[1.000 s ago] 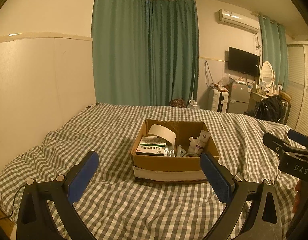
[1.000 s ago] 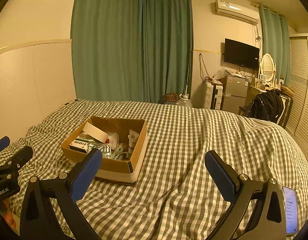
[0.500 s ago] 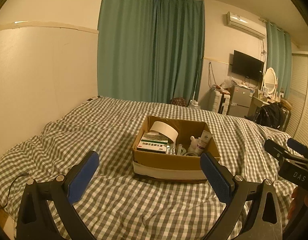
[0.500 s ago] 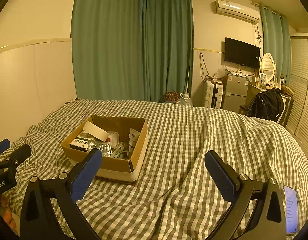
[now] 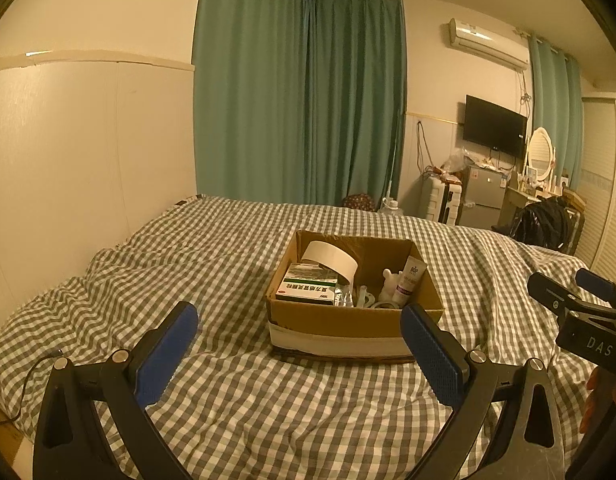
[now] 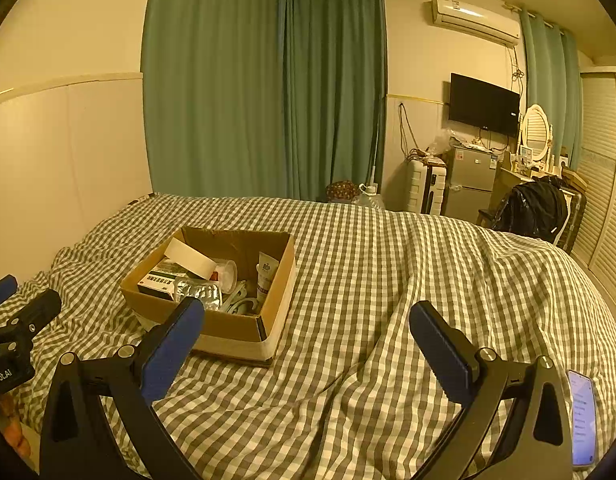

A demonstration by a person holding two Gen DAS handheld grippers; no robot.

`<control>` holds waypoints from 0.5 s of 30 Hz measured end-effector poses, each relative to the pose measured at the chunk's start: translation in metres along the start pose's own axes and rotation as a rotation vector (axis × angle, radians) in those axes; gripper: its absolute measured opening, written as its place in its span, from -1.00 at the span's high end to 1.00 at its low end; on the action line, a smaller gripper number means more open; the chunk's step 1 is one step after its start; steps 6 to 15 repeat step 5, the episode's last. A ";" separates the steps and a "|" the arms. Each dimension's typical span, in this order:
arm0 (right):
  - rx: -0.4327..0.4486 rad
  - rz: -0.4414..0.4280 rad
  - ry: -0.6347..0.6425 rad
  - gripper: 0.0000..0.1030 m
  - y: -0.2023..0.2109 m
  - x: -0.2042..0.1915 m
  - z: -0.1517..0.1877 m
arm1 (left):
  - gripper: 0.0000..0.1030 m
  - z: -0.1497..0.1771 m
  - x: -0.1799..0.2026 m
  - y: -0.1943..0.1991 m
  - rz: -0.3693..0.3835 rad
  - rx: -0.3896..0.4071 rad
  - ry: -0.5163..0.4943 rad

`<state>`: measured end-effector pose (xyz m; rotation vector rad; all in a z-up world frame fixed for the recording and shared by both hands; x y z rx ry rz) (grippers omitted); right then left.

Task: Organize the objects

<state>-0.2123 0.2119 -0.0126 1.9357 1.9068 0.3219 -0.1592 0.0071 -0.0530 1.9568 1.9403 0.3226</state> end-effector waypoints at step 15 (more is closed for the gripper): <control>-0.001 -0.001 -0.004 -0.99 -0.001 0.001 0.000 | -1.00 0.000 0.000 -0.001 0.003 0.003 -0.005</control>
Point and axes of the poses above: each gripper's, at about its wrist camera, not at the fingertips, and y roughly against the way its jaws point, x to its right, z to its underside, the point moved 10 cm from there along -y, roughly the way its jaws point, and after that the axes turned 8 degrees about -y, right-handed, at the moved point
